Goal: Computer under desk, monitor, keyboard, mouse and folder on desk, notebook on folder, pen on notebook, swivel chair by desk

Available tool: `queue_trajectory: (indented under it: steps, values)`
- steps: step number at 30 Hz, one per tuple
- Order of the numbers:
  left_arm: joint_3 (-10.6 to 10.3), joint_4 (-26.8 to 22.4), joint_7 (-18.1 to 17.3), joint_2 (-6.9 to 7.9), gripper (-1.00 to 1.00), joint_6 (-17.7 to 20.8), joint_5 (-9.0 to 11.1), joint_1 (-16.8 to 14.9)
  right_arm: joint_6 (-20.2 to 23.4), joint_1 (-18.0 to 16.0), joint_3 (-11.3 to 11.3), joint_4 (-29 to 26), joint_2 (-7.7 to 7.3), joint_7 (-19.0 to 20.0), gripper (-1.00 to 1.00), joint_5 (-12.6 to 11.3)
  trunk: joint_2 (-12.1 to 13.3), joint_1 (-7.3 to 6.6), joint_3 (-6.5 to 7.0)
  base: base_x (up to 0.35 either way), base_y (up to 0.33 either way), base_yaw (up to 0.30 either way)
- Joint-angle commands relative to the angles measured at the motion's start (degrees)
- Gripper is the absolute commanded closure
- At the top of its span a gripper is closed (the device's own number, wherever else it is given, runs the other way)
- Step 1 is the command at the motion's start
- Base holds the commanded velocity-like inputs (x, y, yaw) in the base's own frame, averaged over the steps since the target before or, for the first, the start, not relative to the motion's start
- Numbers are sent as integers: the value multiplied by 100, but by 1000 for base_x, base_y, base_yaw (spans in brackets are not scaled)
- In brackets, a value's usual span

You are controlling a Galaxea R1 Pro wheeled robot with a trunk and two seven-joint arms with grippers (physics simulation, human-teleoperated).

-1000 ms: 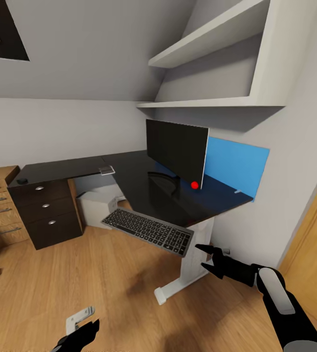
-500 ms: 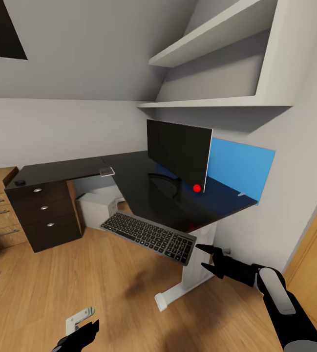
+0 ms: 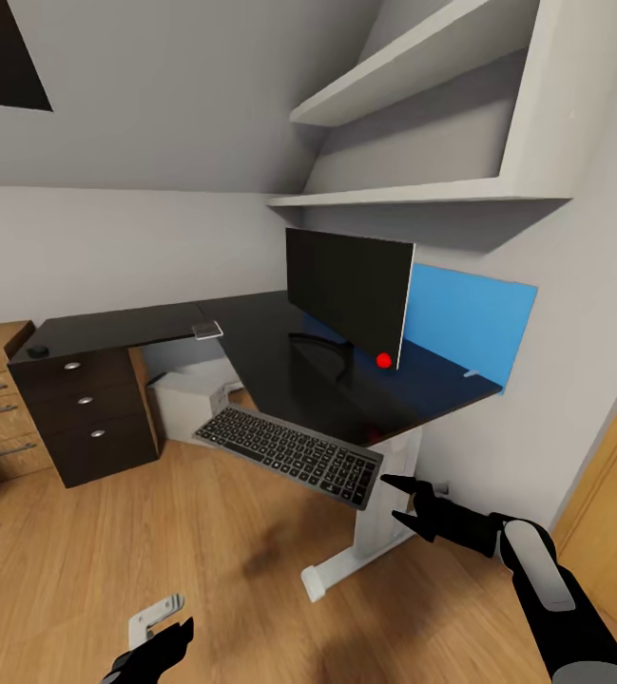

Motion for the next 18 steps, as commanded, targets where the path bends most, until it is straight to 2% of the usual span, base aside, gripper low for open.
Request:
queue_trajectory:
  steps: [1, 8, 14, 18]
  values:
    - [-24, -10, 45, 5, -100, 5, 42, -4, 26, -4, -10, 2, 2, 57, -100, 60, -3, -1, -6, 0, 0, 0]
    - [-24, 44, 31, 24, -100, 1, 56, -4, 21, -4, -10, 3, 7, 57, -100, 60, -3, -1, -6, 8, 0, 0]
    - [-28, 77, 28, 26, -100, 0, 54, -4, 18, -4, -10, 3, 5, 57, -100, 60, -3, -1, -6, 146, 0, 0]
    - [-29, 88, 31, 26, -100, 6, 54, -4, 17, -4, -10, 3, 8, 57, -100, 60, -3, -1, -6, 40, 0, 0]
